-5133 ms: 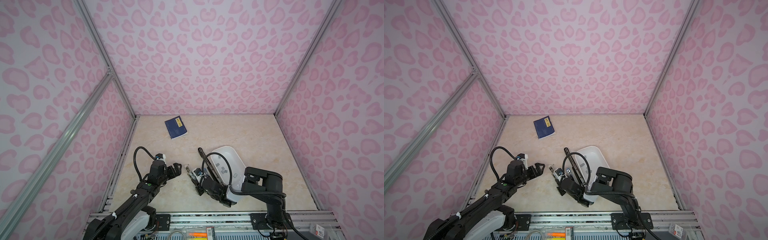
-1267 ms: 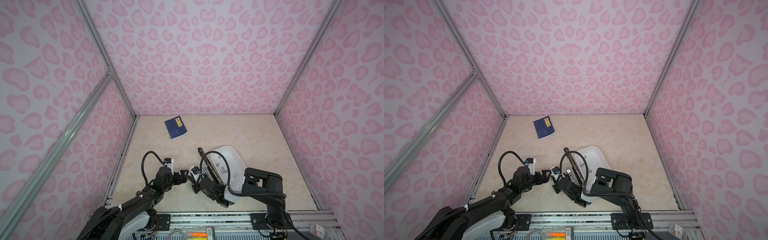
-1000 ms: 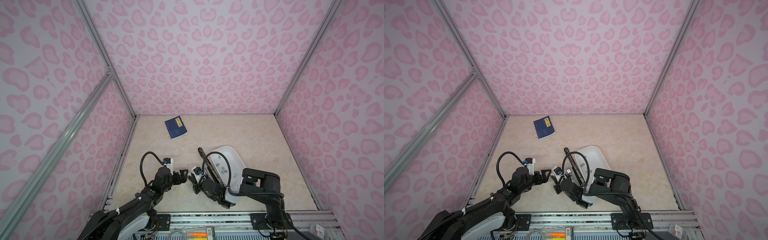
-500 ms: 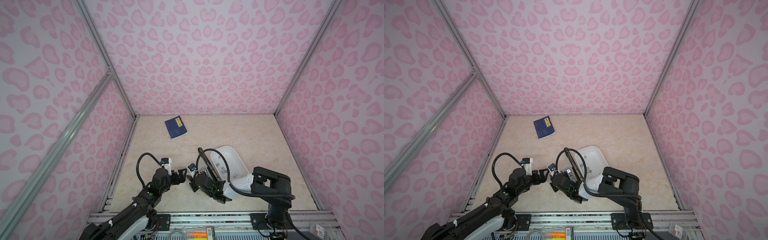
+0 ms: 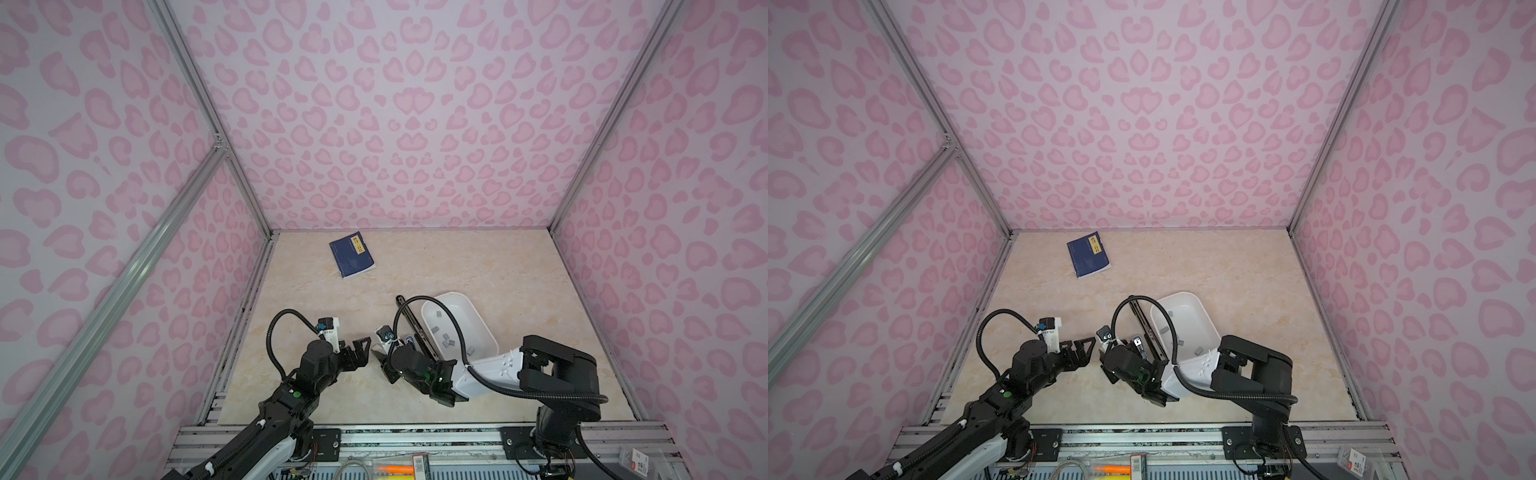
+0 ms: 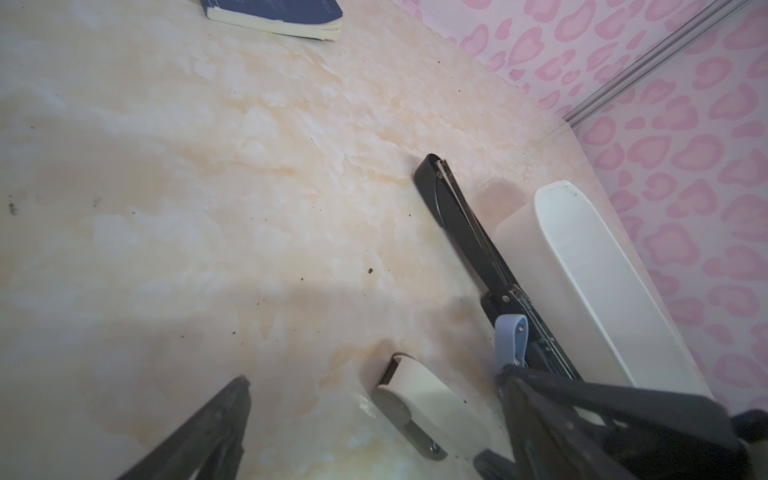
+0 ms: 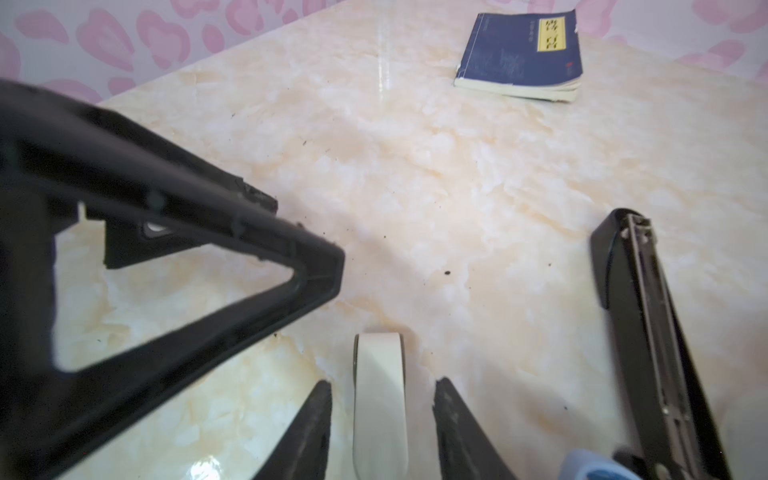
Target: Load the staples into the stapler
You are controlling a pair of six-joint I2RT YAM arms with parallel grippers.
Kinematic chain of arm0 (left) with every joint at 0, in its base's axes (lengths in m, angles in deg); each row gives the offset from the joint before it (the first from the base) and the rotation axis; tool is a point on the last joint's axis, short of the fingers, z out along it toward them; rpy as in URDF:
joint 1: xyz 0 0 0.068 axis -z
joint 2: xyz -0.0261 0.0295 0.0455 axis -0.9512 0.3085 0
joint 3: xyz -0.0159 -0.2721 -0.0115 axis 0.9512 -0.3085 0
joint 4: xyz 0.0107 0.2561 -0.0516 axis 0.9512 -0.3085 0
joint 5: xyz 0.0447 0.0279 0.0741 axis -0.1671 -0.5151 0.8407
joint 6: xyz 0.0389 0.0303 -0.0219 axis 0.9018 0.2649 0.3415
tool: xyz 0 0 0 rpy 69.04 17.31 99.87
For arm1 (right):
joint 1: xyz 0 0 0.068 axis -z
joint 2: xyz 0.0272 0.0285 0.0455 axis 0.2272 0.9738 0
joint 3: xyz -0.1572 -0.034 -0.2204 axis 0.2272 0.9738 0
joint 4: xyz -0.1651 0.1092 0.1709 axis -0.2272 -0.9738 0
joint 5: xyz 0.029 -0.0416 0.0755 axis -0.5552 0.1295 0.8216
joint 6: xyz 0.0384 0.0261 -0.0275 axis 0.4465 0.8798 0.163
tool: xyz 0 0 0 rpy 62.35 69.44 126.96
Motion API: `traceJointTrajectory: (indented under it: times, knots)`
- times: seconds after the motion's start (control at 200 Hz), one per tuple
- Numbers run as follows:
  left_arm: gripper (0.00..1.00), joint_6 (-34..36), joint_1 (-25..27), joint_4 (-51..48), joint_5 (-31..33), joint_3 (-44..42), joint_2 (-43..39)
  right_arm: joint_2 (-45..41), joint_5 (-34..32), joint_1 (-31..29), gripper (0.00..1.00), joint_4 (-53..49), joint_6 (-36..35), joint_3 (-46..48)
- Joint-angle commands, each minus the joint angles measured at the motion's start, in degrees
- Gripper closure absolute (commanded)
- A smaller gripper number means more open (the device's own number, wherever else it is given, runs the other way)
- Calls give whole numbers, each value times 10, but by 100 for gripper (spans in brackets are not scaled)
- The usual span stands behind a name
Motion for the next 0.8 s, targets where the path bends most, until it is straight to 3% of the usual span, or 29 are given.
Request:
traceJointTrajectory:
  times: [0.0, 0.18, 0.395, 0.795]
  knots:
    - [4, 3, 0, -14, 6, 4, -13, -31, -45, -6, 46, -38, 4, 15]
    - [4, 7, 0, -26, -20, 31, -24, -104, -103, -16, 47, -135, 87, 61]
    - [4, 13, 24, -15, -46, 68, 9, -172, -128, -63, 45, -194, 149, 124]
    - [3, 1, 83, 11, -7, 82, 63, -133, -150, -85, 45, -224, 205, 131]
